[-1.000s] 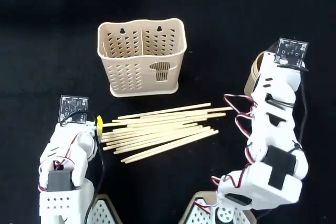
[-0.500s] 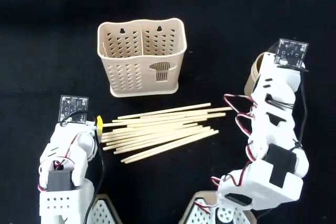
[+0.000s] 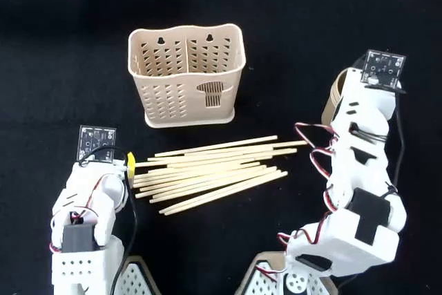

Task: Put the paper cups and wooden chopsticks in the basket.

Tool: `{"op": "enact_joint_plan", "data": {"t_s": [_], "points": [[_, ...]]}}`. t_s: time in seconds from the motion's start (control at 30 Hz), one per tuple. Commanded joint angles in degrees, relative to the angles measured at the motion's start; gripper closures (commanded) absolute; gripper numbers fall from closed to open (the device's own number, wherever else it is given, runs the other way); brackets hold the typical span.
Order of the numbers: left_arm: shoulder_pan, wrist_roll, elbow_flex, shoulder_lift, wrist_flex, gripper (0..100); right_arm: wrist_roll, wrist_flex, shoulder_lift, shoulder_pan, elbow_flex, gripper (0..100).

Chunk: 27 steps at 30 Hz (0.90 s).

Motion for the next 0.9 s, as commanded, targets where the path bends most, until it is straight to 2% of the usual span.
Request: {"op": "enact_joint_plan", "data": {"t_s": [0.0,0.17,0.4,0.7,0.87], "points": [[-0.22,0.18,1.01,-0.44,0.35,80,0.18,0.26,1.89,-0.70,-2.24,98.3],[-0.22,0.18,1.01,-0.44,0.26,80,0.00,8.70,-5.05,-1.41,-3.38,98.3],[-0.22,0.18,1.01,-0.44,0.35,80,-8.62,29.19,-21.05,-1.93,-8.92,98.3],[-0.22,0.18,1.01,-0.44,0.35,80,-8.35,52.92,-36.97,-2.02,-17.01,98.2],[-0.22,0.18,1.01,-0.44,0.35,80,-8.26,67.52,-44.53,-5.45,-17.63,98.2]]}}
